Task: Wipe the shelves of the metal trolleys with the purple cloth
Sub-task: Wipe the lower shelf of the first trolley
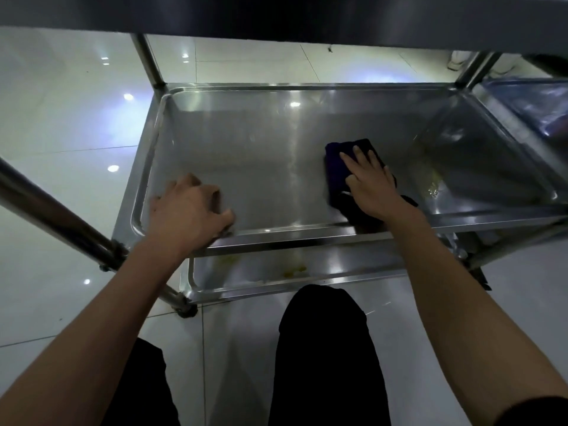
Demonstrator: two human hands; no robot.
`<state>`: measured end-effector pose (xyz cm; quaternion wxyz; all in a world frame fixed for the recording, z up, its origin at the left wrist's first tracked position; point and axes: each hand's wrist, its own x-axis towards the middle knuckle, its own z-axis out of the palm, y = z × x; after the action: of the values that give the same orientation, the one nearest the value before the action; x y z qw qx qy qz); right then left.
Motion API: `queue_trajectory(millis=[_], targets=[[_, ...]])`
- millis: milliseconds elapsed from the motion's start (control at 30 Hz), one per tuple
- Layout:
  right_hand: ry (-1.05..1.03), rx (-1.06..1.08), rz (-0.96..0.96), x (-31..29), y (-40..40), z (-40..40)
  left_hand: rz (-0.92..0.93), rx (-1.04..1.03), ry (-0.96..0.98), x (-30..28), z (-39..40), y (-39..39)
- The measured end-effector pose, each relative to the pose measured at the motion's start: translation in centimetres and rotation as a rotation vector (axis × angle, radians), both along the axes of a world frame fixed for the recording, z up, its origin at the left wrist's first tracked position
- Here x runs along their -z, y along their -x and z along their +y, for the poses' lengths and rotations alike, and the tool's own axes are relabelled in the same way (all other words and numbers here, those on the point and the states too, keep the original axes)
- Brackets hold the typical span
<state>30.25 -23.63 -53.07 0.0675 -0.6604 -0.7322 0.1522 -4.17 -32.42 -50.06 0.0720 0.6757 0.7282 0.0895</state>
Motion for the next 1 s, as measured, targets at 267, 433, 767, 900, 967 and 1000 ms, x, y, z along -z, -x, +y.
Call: queue_trajectory(millis=[267, 433, 767, 900, 967, 1000], targets=[[0.055, -0.076, -0.042, 0.7, 7.2, 1.2, 0.043, 0.053, 0.007, 0.5, -0.4, 1.4], [0.04, -0.2, 0.013, 0.4, 15.3, 2.2, 0.135, 0.049, 0.063, 0.5, -1.2, 2.6], [0.051, -0.382, 0.02, 0.2, 27.3, 4.0, 0.092, -0.027, 0.025, 1.2, -3.3, 6.0], [0.061, -0.441, 0.073, 0.0, 31.9, 4.7, 0.088, -0.033, 0.021, 1.2, -3.4, 6.4], [0.072, -0.48, 0.084, -0.4, 34.5, 4.7, 0.084, -0.033, 0.011, 1.1, -3.4, 6.7], [0.079, -0.494, 0.083, -0.6, 35.7, 4.7, 0.09, -0.028, 0.008, 1.1, -3.5, 6.7]])
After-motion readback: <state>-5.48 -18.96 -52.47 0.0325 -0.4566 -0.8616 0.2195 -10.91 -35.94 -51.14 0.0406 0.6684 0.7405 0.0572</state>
